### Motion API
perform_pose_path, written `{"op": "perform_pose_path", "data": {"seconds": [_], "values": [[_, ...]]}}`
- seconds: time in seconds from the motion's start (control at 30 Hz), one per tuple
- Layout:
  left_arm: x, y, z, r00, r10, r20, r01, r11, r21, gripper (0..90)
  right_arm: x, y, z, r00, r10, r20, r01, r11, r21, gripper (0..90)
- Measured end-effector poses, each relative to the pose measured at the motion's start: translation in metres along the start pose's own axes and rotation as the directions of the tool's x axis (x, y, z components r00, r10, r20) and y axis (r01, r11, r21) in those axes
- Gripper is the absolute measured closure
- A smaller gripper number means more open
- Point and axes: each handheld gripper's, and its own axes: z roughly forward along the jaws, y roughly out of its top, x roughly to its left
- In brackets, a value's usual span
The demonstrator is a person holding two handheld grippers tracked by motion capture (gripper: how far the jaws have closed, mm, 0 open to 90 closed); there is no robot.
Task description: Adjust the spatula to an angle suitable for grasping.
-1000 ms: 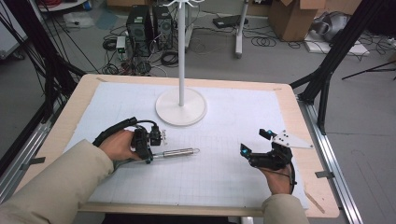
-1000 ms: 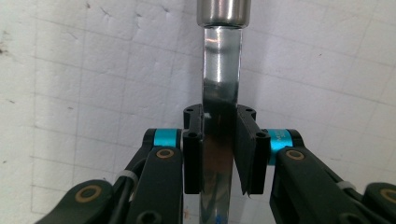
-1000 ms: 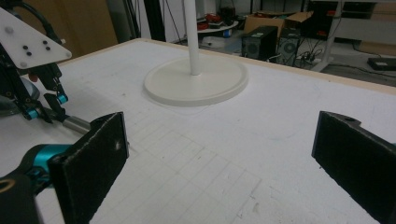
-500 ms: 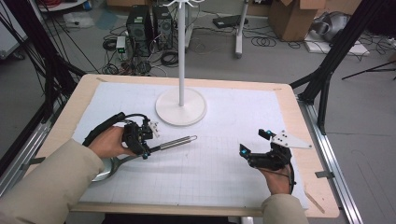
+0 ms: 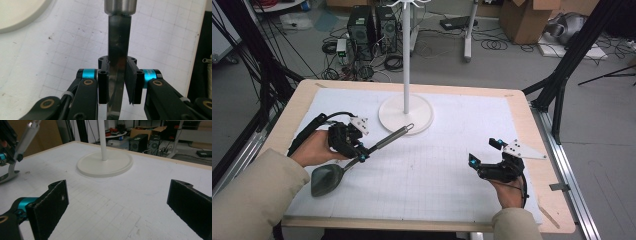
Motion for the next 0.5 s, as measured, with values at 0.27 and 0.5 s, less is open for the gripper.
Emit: {"op": "perform_pose_path", "data": {"seconds": [0.27, 0.5], "values": [[0.003, -0.008, -0.023, 0.9993, -0.033, -0.016, 0.031, 0.9936, -0.109, 74.5, -0.001, 0.0, 0.001, 0.9998, 0.017, -0.009, -0.017, 1.0, 0.0, 2.8], [0.0, -0.009, -0.041, 0.9958, -0.061, -0.068, 0.044, 0.973, -0.227, 74.5, 0.0, 0.004, 0.0, 0.9991, 0.042, -0.011, -0.042, 0.998, -0.044, 2.8]]}}
